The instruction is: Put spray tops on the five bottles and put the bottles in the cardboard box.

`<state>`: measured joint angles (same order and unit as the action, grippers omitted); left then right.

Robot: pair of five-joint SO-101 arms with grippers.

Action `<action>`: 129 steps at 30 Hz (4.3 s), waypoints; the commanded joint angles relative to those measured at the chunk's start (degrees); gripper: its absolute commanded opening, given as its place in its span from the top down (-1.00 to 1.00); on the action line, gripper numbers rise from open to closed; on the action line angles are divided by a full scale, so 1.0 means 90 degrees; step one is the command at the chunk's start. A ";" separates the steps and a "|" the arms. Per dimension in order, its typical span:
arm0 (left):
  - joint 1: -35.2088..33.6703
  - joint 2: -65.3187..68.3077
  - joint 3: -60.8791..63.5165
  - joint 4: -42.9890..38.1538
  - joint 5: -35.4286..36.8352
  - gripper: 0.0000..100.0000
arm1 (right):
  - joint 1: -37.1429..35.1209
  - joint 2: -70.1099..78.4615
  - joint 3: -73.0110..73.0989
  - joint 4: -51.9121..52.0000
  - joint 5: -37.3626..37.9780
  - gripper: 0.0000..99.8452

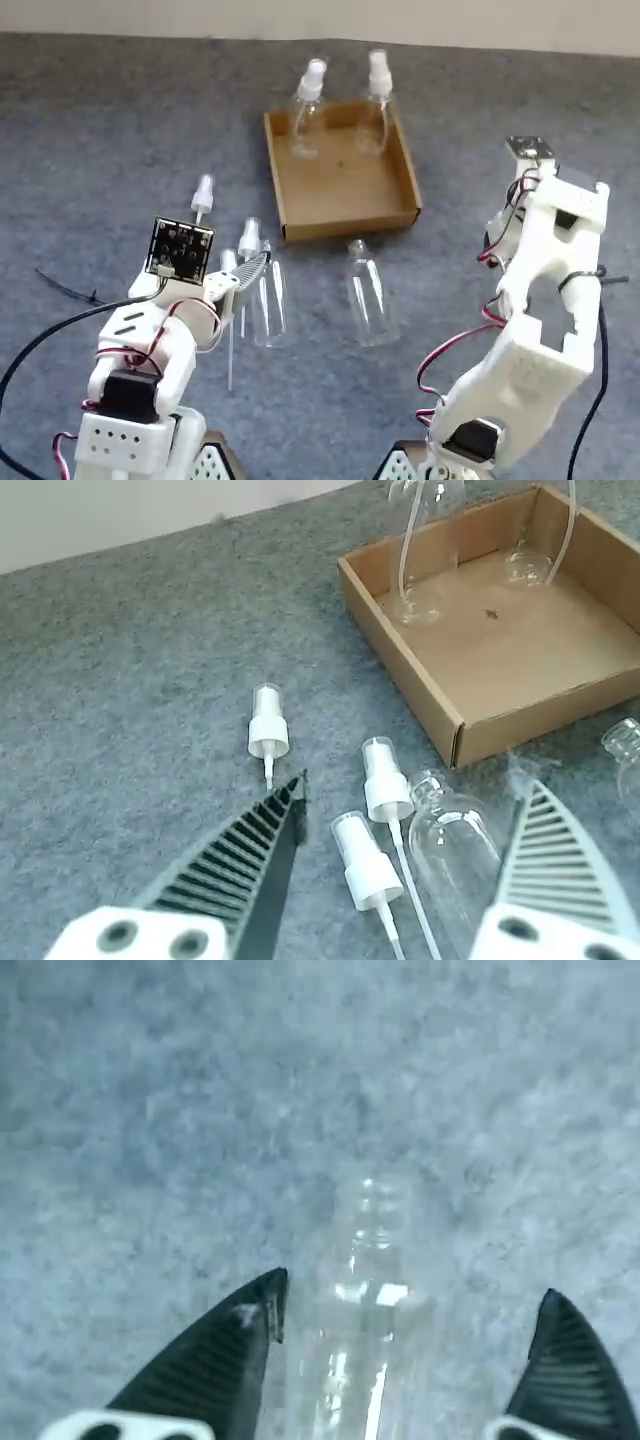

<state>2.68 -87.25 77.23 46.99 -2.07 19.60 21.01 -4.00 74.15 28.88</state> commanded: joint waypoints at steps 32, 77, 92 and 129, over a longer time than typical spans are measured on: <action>-0.1089 0.0298 -0.0640 -0.0234 0.0059 0.49 | -0.1089 -0.3951 -0.0239 0.0200 -0.1348 0.97; -0.1284 1.7626 -1.8203 0.5695 -0.0020 0.95 | -0.4645 -0.8650 0.4860 -0.0816 -0.1768 0.99; -0.1548 1.3582 -1.6581 0.6076 0.0303 0.99 | -0.4723 -0.8659 0.5123 -0.2476 -0.1963 0.99; 0.3346 0.5407 -0.9314 0.0508 0.1035 0.99 | -0.6413 -1.1814 0.8425 -0.4811 -0.2774 0.99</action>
<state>31.96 -37.85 -7.69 55.25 6.81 -37.63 -84.31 72.48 30.73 4.18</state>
